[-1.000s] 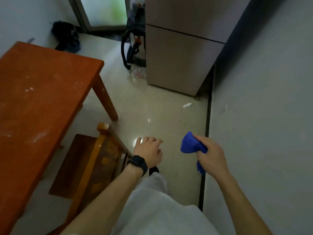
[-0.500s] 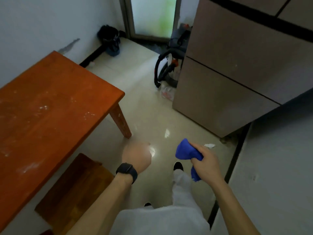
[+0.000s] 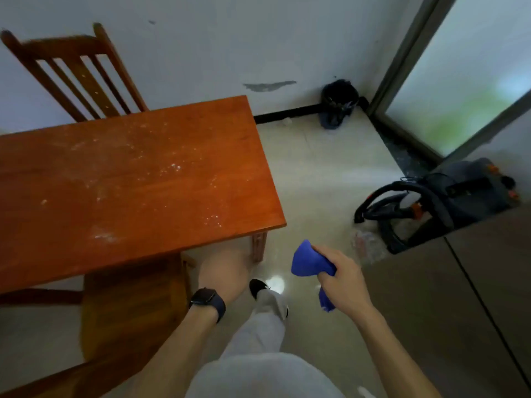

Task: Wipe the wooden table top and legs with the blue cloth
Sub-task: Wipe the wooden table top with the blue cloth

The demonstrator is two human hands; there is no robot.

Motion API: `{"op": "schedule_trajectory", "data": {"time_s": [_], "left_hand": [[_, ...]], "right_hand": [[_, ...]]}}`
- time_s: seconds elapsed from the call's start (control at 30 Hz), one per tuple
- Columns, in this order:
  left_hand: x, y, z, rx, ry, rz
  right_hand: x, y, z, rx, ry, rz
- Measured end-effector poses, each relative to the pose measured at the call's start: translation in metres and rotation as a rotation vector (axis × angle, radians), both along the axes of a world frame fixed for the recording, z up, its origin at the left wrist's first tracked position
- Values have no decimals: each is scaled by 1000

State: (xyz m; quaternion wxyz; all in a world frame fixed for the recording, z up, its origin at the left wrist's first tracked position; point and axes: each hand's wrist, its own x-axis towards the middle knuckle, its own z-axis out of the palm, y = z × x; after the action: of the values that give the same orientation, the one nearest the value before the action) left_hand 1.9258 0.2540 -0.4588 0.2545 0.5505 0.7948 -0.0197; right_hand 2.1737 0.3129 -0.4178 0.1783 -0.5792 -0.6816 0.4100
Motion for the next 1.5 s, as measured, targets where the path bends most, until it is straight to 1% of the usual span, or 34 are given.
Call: {"op": "schedule_trajectory", "data": {"time_s": [0.13,0.27,0.37,0.5,0.63,0.7,0.83,1.0,1.1,1.13,1.2,1.23,1.27,1.33,1.4,1.43,1.47,1.5], "left_hand": [[-26,36,-26,-27,-54,211],[-47,81,-44,-74,-132,445],[-61,119,-47,-81,-169,532],[-76,161,-43,-63,-196,611],[-92,207,-48,-49,-206,673],[-97,234,-55,-46,-200,714],[-103,295,-68,-42,-141,730],[-104,346,-86,-141,-99,774],[-96,355,-92,-159,-50,848],[-94,357,-92,-175,-34,859],[-91,363,-89,-209,-71,887],[-89,366,-88,-225,-82,909],[-87,371,-85,-237,-70,930],[-88,383,-80,-262,-74,961],[-87,391,-76,-265,-77,989],[-86,393,-75,-270,-71,1000],[-86,394,-76,-276,-78,1013],[-87,394,-76,-280,-85,1020]], "right_hand": [[-48,84,-16,5,-40,216],[-99,160,-30,-78,-135,421],[-134,212,-31,-77,-195,601],[-180,284,-27,-7,-252,741],[-229,370,-31,12,-316,792],[-257,417,-36,21,-322,782],[-324,527,-62,77,-321,760],[-406,645,-104,149,-262,768],[-416,662,-133,210,-278,782],[-409,651,-142,274,-268,789],[-376,616,-160,391,-233,795],[-359,599,-162,392,-201,831],[-343,585,-161,386,-171,911],[-321,572,-159,298,-125,1170],[-326,581,-149,77,-74,1369],[-336,591,-144,-13,-59,1403],[-350,601,-138,-44,-62,1371],[-369,613,-134,-5,-69,1277]]}}
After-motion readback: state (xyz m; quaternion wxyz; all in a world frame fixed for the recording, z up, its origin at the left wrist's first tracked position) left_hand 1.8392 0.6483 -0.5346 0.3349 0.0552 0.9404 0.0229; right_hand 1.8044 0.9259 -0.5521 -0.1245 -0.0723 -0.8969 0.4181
